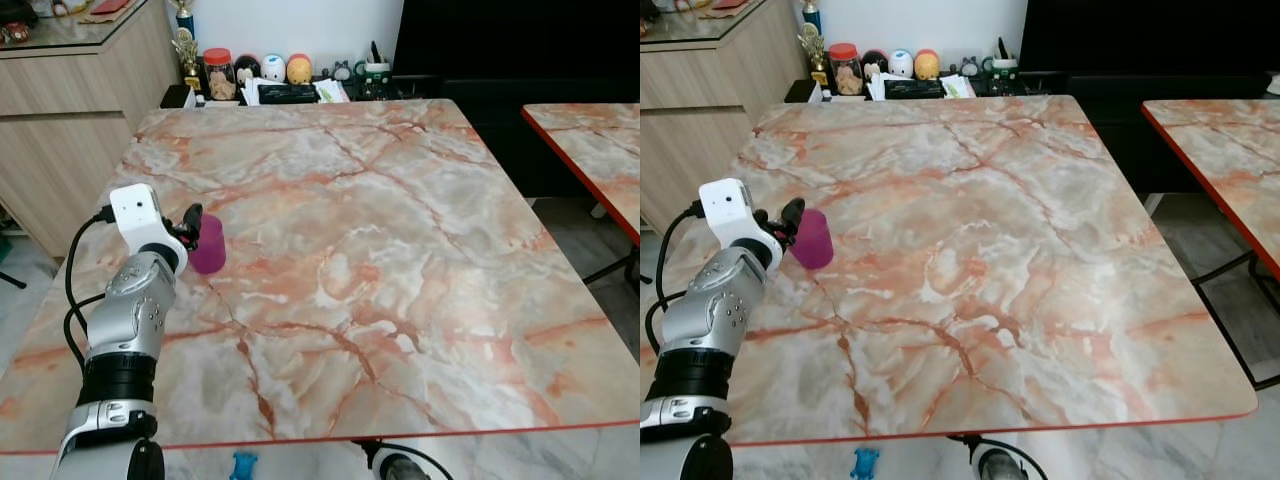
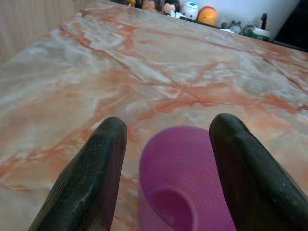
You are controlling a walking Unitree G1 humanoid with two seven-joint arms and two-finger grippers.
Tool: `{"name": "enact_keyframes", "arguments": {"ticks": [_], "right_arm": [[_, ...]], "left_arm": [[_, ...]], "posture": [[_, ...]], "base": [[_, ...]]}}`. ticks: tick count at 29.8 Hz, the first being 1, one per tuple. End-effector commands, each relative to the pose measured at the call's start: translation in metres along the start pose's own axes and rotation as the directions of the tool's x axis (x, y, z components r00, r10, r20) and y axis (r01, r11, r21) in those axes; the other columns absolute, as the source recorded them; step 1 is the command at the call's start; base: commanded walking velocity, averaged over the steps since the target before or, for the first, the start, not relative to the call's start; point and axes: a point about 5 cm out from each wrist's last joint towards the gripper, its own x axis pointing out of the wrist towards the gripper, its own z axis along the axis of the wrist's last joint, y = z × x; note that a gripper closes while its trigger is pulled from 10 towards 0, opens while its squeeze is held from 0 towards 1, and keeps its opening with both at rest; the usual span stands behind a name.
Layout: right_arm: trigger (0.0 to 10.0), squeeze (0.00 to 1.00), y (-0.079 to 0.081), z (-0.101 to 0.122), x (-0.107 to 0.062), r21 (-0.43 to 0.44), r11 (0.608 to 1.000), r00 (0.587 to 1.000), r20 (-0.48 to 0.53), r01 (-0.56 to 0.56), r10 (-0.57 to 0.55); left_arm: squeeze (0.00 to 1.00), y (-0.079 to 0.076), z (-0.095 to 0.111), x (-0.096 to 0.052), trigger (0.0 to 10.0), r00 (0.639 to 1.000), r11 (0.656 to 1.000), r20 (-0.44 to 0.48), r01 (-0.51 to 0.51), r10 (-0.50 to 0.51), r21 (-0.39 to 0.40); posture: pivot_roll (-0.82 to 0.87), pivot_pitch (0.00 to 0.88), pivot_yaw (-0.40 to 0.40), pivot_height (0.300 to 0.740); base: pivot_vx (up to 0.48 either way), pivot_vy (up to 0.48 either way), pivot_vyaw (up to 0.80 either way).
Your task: Setting the table
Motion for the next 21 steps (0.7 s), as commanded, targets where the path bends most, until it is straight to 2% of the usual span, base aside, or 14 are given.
{"name": "enact_keyframes", "arguments": {"ticks": [1,6,11,16,21], "right_arm": [[10.0,0.0,0.012,-0.009,-0.003,0.019,1.0,1.0,-0.028,-0.012,0.012],[10.0,0.0,0.018,-0.012,-0.005,0.021,1.0,0.999,-0.041,-0.009,0.009],[10.0,0.0,-0.003,-0.01,-0.002,0.037,0.999,0.999,-0.041,0.019,-0.018],[10.0,0.0,-0.003,-0.008,-0.001,0.042,0.999,0.999,-0.036,0.02,-0.018],[10.0,0.0,-0.004,-0.006,-0.001,0.043,0.999,1.0,-0.028,0.016,-0.015]], "left_arm": [[0.0,0.004,0.002,0.0,10.0,1.0,1.0,-0.01,-0.022,0.022,0.01],[0.0,0.009,0.004,0.0,10.0,0.999,1.0,-0.018,-0.027,0.027,0.009],[0.0,0.016,0.009,0.0,10.0,0.999,1.0,-0.037,-0.024,0.024,0.008],[0.0,0.021,0.015,-0.002,10.0,0.999,0.999,-0.031,-0.044,0.043,-0.015],[0.0,0.023,0.015,-0.007,10.0,0.996,0.998,-0.068,-0.059,0.057,-0.03]], "posture": [[0.16,0.058,-0.024,0.74],[0.16,0.063,-0.025,0.74],[0.16,0.065,-0.023,0.74],[0.16,0.063,-0.022,0.74],[0.16,0.063,-0.025,0.74]], "base": [[0.0,0.0,0.0],[0.0,0.0,0.0],[0.0,0.0,0.0],[0.0,0.0,0.0],[0.0,0.0,0.0]]}}
